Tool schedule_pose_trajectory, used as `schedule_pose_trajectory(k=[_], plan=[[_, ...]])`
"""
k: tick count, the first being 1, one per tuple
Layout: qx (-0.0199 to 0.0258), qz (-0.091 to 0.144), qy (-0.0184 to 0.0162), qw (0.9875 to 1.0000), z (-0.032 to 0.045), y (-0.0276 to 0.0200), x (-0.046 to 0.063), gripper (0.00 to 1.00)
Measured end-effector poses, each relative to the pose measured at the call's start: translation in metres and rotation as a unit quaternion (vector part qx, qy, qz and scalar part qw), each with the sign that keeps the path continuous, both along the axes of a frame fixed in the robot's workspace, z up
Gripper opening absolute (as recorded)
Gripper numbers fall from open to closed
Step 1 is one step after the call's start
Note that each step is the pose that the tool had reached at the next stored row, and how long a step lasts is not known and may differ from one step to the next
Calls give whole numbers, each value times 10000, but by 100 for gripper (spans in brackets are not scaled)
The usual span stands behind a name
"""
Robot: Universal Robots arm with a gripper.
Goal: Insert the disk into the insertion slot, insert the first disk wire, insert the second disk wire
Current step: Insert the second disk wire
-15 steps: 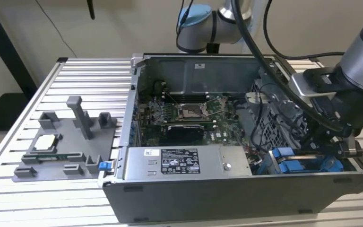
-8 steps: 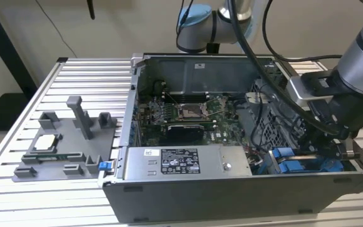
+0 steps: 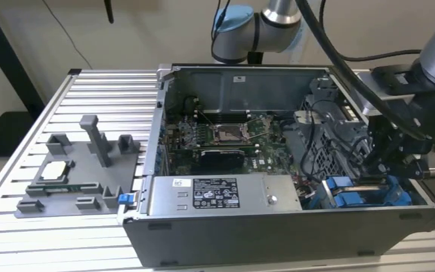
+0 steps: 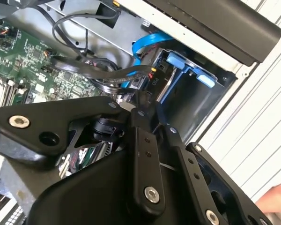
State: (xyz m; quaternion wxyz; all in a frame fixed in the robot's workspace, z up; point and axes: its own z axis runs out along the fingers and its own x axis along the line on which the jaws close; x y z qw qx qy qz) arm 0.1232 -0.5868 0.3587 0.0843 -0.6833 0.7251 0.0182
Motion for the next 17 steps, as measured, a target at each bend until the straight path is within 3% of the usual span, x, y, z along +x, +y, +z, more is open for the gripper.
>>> schedule_pose_trajectory(k=[6, 11, 13, 17], plan=[[1, -2, 9, 10000, 131, 0, 0, 100], [0, -8, 59, 10000, 248, 0, 0, 100], [1, -12, 91, 10000, 282, 0, 0, 100], [0, -21, 187, 9998, 323, 0, 0, 100]])
